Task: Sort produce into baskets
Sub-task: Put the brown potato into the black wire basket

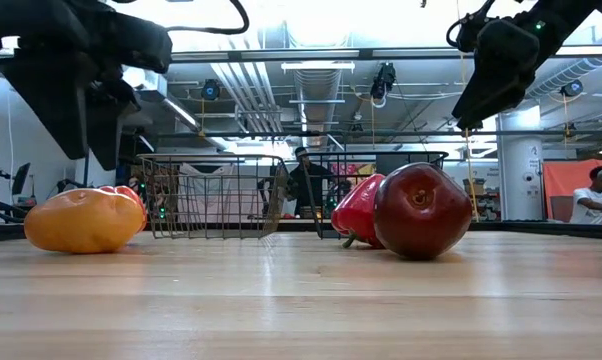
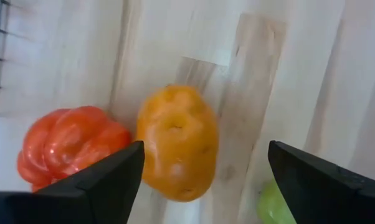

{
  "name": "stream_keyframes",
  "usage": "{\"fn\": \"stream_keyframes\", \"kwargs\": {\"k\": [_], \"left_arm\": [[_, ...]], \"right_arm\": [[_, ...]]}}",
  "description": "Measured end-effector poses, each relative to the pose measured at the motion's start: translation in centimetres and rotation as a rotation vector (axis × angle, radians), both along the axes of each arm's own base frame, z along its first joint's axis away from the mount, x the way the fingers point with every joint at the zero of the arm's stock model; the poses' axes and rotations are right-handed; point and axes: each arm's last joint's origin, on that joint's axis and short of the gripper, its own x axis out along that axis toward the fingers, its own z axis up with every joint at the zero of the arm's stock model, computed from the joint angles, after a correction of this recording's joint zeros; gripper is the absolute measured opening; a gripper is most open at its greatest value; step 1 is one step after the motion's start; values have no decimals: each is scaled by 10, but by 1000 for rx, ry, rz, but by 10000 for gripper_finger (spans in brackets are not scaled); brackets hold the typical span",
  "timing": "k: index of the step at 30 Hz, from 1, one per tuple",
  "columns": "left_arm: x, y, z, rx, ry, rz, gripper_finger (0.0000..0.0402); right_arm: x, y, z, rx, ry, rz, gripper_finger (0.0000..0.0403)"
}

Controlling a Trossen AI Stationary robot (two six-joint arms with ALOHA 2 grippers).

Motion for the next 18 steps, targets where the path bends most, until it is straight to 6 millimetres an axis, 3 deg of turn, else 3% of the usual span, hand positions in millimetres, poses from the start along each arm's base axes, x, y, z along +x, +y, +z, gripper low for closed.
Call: {"fn": "stream_keyframes", "kwargs": {"k": [18], "left_arm": [[-3, 1, -11, 8, 2, 38, 318]], "right_arm": [[0, 0, 0, -8, 5, 9, 325]]}}
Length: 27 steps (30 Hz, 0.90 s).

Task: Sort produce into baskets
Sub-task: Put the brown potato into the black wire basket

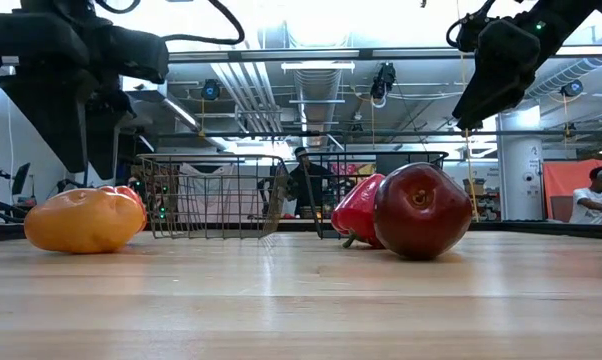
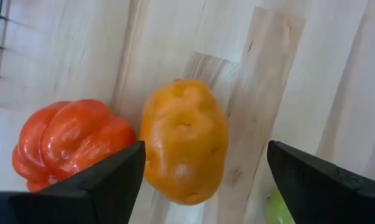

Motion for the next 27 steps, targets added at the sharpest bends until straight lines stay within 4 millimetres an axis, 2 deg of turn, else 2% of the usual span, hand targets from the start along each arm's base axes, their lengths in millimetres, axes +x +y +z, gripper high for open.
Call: {"fn": "stream_keyframes", "kwargs": {"k": [5, 13, 27], "left_arm": [[2, -1, -4, 2, -6, 11, 318], [8, -6, -23, 30, 69, -14, 317], [18, -12, -38, 28, 80, -20, 310]], "right_arm": [[0, 0, 0, -4, 2, 4, 325], [0, 0, 0, -5, 3, 6, 325], [0, 0, 0, -7, 4, 8, 325]]}}
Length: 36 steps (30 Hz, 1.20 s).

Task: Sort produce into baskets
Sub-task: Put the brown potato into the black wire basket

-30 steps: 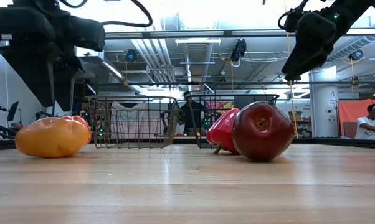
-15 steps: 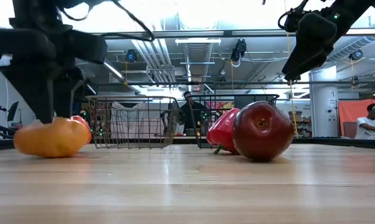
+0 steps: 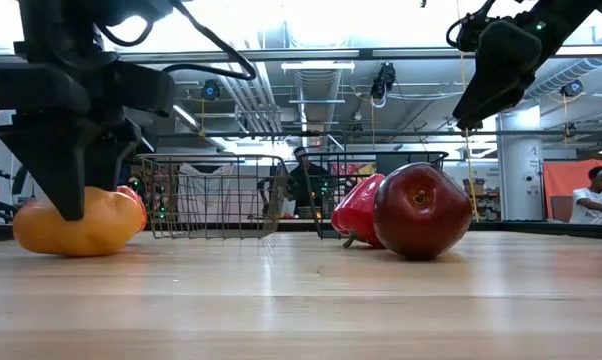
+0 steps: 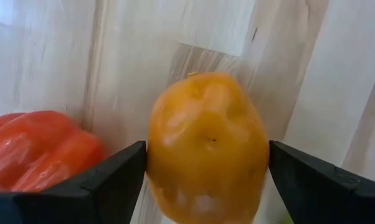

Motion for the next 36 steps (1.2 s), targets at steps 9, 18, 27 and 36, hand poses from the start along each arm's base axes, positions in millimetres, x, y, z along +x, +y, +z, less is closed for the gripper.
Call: {"fn": "stream_keyframes", "kwargs": {"k": [9, 18, 27, 36], "left_arm": [[3, -4, -4, 3, -20, -20, 310], [5, -6, -2, 7, -30, -20, 300], [5, -7, -1, 11, -32, -26, 239], [8, -12, 4, 3, -54, -44, 237]], "right_arm": [[0, 0, 0, 0, 0, 0, 325], [0, 0, 0, 0, 0, 0, 325], [0, 0, 0, 0, 0, 0, 325], [0, 0, 0, 0, 0, 0, 325]]}}
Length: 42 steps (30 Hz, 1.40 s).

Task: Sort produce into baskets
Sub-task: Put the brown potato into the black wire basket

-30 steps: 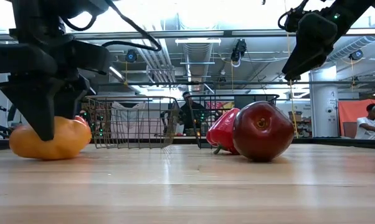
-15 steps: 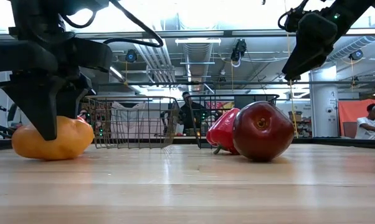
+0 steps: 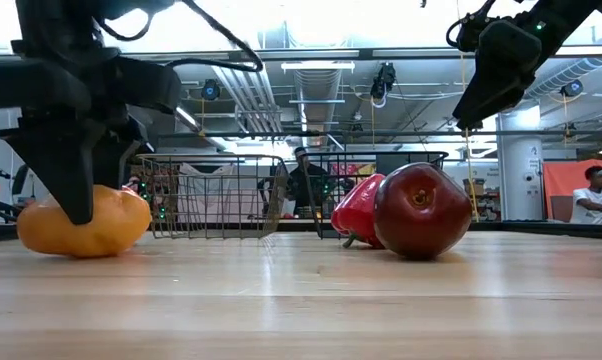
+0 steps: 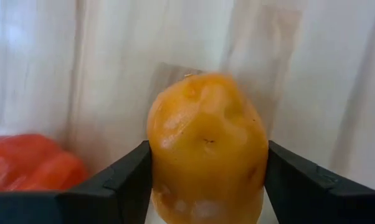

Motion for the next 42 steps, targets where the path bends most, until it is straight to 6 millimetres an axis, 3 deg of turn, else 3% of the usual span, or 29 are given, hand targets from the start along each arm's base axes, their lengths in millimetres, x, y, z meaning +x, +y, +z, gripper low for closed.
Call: {"fn": "stream_keyframes", "kwargs": {"k": [10, 18, 24, 34, 42], "left_arm": [[27, -13, 46, 60, -184, -142, 236], [51, -13, 96, 334, -381, -299, 241], [71, 1, 122, 495, -532, -397, 241], [97, 50, 117, 457, -902, -441, 241], [96, 56, 114, 458, -1176, -422, 242]], "right_arm": [[0, 0, 0, 0, 0, 0, 325], [1, 0, 0, -1, -7, 1, 325], [5, 0, 5, -27, -68, 23, 325], [10, -1, 11, -83, -123, 69, 325], [10, -1, 11, -83, -123, 69, 325]]}}
